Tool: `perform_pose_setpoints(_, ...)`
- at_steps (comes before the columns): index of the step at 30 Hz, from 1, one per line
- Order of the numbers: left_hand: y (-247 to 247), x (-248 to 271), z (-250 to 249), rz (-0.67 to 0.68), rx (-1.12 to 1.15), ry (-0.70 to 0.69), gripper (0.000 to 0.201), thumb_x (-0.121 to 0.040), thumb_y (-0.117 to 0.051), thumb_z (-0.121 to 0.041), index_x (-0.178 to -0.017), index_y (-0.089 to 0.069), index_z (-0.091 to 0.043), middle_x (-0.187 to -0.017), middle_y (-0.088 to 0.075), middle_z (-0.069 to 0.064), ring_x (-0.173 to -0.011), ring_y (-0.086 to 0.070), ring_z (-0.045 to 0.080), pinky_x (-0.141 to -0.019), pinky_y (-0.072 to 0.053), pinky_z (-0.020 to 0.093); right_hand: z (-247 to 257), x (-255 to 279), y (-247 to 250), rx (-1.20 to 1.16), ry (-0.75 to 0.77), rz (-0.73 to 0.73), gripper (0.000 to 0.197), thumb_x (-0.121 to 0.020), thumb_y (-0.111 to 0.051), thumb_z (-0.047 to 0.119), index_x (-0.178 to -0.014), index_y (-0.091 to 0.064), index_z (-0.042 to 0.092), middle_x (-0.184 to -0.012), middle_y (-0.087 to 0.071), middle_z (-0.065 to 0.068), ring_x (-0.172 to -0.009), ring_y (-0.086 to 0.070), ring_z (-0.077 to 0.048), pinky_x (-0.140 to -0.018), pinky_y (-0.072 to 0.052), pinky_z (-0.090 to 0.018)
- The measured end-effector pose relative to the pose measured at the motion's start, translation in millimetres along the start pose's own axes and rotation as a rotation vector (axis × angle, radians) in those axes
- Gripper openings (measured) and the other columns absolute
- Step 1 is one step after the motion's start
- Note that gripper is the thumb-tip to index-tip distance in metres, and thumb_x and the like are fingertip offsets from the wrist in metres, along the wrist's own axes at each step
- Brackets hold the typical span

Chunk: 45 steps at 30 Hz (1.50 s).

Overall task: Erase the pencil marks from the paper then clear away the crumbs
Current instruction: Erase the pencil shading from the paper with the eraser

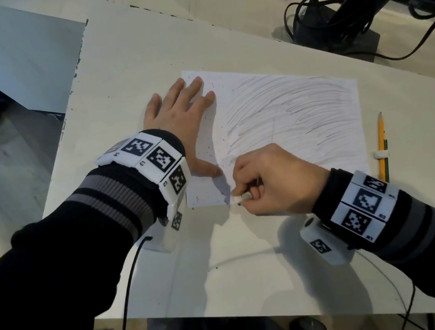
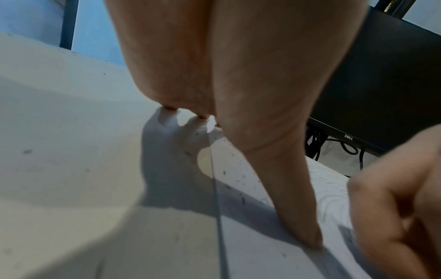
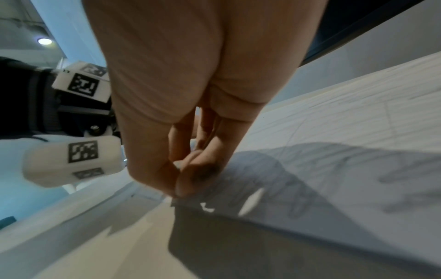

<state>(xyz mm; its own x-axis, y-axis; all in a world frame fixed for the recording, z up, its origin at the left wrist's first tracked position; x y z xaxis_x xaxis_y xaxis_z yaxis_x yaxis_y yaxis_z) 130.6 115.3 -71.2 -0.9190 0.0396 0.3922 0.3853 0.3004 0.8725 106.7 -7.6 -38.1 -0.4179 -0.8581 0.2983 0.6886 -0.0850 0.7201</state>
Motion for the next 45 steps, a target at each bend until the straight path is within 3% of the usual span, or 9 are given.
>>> perform_pose_setpoints(5,-0.4,1.1,0.9,0.003,0.002,0.003,0.135,-0.055,-0.078,-0.075,-0.156,-0.001,-0.029,-0.164,0.014,-0.006,-0.15,0.016,0.017,-0.121,0.003,0.049,-4.7,-6.0,18.7,0.012,-0.005,-0.181,0.011,-0.071,-0.074,0.001,-0.069,-0.072,0.012,-0.076,-0.064,0.006,-0.062,-0.056,-0.002,-0.06,-0.045,-0.011)
perform_pose_setpoints(10,0.1,0.2,0.9,0.007,0.008,0.001,0.134,-0.057,-0.079,-0.072,-0.156,0.0,-0.029,-0.164,0.015,-0.007,-0.15,0.017,0.017,-0.121,0.004,0.049,-4.0,6.6,1.4,-0.004,-0.021,0.027,0.01,-0.068,-0.074,0.005,-0.07,-0.074,0.016,-0.075,-0.06,0.016,-0.064,-0.057,0.0,-0.062,-0.042,-0.009)
perform_pose_setpoints(15,-0.1,0.5,0.5,0.005,0.008,-0.001,0.134,-0.056,-0.079,-0.073,-0.156,-0.001,-0.029,-0.164,0.014,-0.007,-0.15,0.017,0.017,-0.121,0.003,0.049,-9.3,-7.9,19.3,0.014,-0.044,-0.165,0.011,-0.07,-0.074,0.005,-0.071,-0.075,0.015,-0.075,-0.065,0.008,-0.062,-0.059,-0.006,-0.059,-0.045,-0.011)
perform_pose_setpoints(18,0.1,-0.2,1.3,0.002,0.007,-0.003,0.135,-0.056,-0.079,-0.073,-0.156,0.0,-0.029,-0.164,0.015,-0.007,-0.15,0.017,0.017,-0.121,0.003,0.049,-5.2,-0.3,4.0,-0.012,-0.045,-0.032,0.01,-0.067,-0.074,0.006,-0.068,-0.073,0.016,-0.073,-0.062,0.013,-0.064,-0.058,-0.003,-0.06,-0.041,-0.008)
perform_pose_setpoints(20,-0.5,0.1,1.2,-0.001,0.014,-0.007,0.134,-0.056,-0.079,-0.073,-0.156,0.0,-0.029,-0.164,0.015,-0.007,-0.15,0.017,0.016,-0.121,0.003,0.049,-7.4,-0.9,0.9,-0.012,-0.079,0.042,0.009,-0.067,-0.075,0.01,-0.069,-0.073,0.019,-0.073,-0.064,0.012,-0.065,-0.06,-0.004,-0.06,-0.044,-0.012)
perform_pose_setpoints(25,-0.9,0.9,1.2,0.001,0.015,-0.006,0.134,-0.057,-0.078,-0.074,-0.156,0.001,-0.03,-0.163,0.015,-0.007,-0.15,0.017,0.016,-0.122,0.003,0.049,-19.6,-15.4,33.6,0.019,-0.132,-0.243,0.01,-0.073,-0.075,0.01,-0.073,-0.076,0.02,-0.075,-0.067,0.009,-0.066,-0.062,-0.008,-0.062,-0.053,-0.025)
perform_pose_setpoints(34,0.6,1.8,0.1,0.004,0.017,-0.005,0.133,-0.058,-0.078,-0.072,-0.156,0.001,-0.029,-0.163,0.015,-0.007,-0.15,0.017,0.017,-0.122,0.004,0.049,-18.4,-21.8,47.3,0.167,-0.125,-0.296,0.004,-0.076,-0.075,0.014,-0.079,-0.077,0.014,-0.077,-0.067,0.004,-0.07,-0.061,-0.013,-0.066,-0.054,-0.035)
perform_pose_setpoints(39,-0.1,0.9,0.9,-0.003,-0.005,-0.004,0.134,-0.058,-0.078,-0.073,-0.156,0.003,-0.028,-0.163,0.016,-0.006,-0.15,0.017,0.017,-0.121,0.003,0.049,-2.3,-11.7,20.2,0.168,-0.031,-0.143,0.004,-0.08,-0.076,0.016,-0.083,-0.078,0.015,-0.08,-0.065,0.007,-0.07,-0.055,-0.005,-0.066,-0.05,-0.023)
perform_pose_setpoints(45,0.5,1.9,-0.5,0.005,0.01,-0.008,0.133,-0.06,-0.078,-0.072,-0.156,0.002,-0.028,-0.163,0.016,-0.006,-0.15,0.018,0.018,-0.121,0.004,0.05,-17.8,-18.0,44.6,0.197,-0.105,-0.277,0.009,-0.086,-0.075,0.023,-0.09,-0.078,0.016,-0.082,-0.065,0.006,-0.073,-0.058,-0.008,-0.068,-0.052,-0.026)
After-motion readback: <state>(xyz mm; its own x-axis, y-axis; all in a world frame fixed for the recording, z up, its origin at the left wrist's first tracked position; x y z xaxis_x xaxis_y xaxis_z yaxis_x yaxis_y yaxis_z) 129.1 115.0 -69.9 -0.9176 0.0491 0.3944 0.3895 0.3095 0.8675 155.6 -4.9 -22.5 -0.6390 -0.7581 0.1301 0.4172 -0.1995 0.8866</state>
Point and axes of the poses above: each hand's wrist, its own x-axis away from the middle knuckle, its own y-axis out of the back of the hand, z = x × y, the point moved 9 cm from there along -x, towards the middle knuckle
